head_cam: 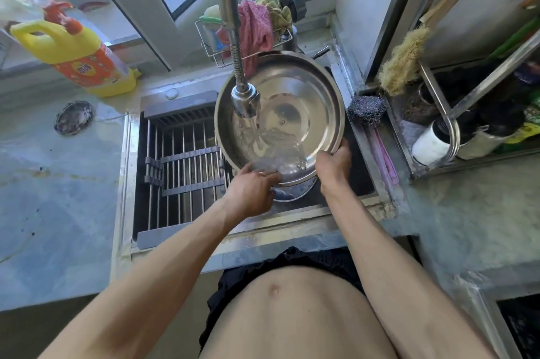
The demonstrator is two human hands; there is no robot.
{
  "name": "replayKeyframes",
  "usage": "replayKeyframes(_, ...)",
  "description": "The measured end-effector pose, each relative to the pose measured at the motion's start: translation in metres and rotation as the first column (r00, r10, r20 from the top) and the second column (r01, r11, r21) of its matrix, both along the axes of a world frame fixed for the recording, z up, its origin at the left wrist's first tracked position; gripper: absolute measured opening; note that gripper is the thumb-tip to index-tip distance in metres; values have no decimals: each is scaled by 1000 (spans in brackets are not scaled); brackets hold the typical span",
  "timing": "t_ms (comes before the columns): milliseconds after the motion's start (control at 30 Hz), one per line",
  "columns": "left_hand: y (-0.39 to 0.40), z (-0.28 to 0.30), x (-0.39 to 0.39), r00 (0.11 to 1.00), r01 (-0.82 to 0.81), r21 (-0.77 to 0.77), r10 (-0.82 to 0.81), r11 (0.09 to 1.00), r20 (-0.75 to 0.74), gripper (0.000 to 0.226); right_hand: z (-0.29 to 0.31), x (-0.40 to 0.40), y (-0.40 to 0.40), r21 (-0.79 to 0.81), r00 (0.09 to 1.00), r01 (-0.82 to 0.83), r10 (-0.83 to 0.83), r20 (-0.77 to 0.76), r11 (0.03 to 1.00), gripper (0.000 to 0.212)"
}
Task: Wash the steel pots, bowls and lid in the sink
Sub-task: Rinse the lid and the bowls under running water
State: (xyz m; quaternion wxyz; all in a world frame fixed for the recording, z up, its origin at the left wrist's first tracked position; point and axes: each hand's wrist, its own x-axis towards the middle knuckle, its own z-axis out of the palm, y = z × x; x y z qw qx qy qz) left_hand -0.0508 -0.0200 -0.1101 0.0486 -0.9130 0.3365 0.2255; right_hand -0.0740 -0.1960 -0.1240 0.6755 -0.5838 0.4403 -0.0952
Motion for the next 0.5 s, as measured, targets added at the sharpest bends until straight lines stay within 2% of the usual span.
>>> replayKeyframes(133, 25, 7, 28, 974, -76, 259, 16, 963, 225, 53, -2, -7, -2, 33, 1000, -5, 4, 9, 999, 49)
replayKeyframes(200, 17, 14, 25, 969, -95, 305, 18, 948, 247, 48, -1, -6, 3, 67, 1000, 8, -8, 7, 998, 48)
replayKeyframes(267, -11, 19, 8, 990, -65, 216, 37, 974, 132, 46, 0, 0, 10, 87, 1000, 30, -31, 2, 996, 50)
replayKeyframes(367, -49, 19, -18, 990, -129, -8, 128, 992, -62, 48, -7, 6, 17, 94, 998, 57, -57, -7, 994, 55)
replayKeyframes(433, -53, 18, -14, 993, -116, -54, 114, 992, -40, 51, -10, 4, 13, 129, 997, 77, -76, -17, 989, 46)
replayKeyframes(500, -34, 17, 0, 997, -54, 15, 53, 998, 54, 47, -9, 1, 5, 179, 991, 125, -114, -70, 976, 36)
